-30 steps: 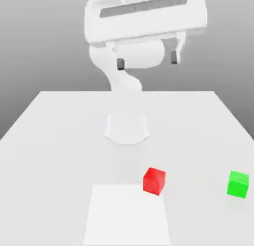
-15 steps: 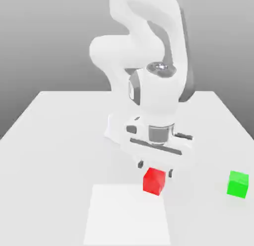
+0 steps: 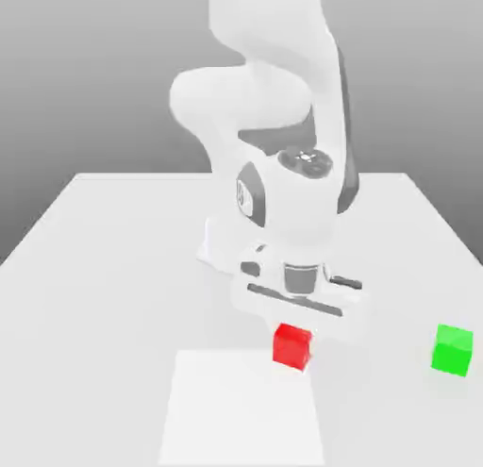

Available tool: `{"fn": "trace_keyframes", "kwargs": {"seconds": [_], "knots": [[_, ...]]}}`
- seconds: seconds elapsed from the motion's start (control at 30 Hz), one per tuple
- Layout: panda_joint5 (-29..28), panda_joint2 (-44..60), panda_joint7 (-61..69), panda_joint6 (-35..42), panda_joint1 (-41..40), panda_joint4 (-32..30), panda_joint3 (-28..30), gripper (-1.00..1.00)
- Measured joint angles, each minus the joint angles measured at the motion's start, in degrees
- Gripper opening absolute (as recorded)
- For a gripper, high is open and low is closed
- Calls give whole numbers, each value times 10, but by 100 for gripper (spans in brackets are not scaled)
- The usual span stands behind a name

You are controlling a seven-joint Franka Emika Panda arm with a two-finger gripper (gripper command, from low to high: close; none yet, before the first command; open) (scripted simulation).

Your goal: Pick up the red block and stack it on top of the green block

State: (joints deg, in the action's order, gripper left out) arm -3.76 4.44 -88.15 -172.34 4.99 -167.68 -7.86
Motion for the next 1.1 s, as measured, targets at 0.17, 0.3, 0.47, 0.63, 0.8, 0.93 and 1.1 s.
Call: {"fn": "trace_keyframes", "kwargs": {"seconds": [0.17,0.3,0.47,0.63,0.8,0.93,1.1], "knots": [[57,-78,39,66,18,-12,-1,-100],[56,-110,63,109,34,-2,-7,-100],[27,-85,138,147,85,62,-41,-100],[17,-54,229,184,160,130,-71,-100],[15,-17,321,214,216,194,-111,-100],[-38,58,297,157,229,208,-92,-100],[-64,90,279,129,240,210,-75,100]]}}
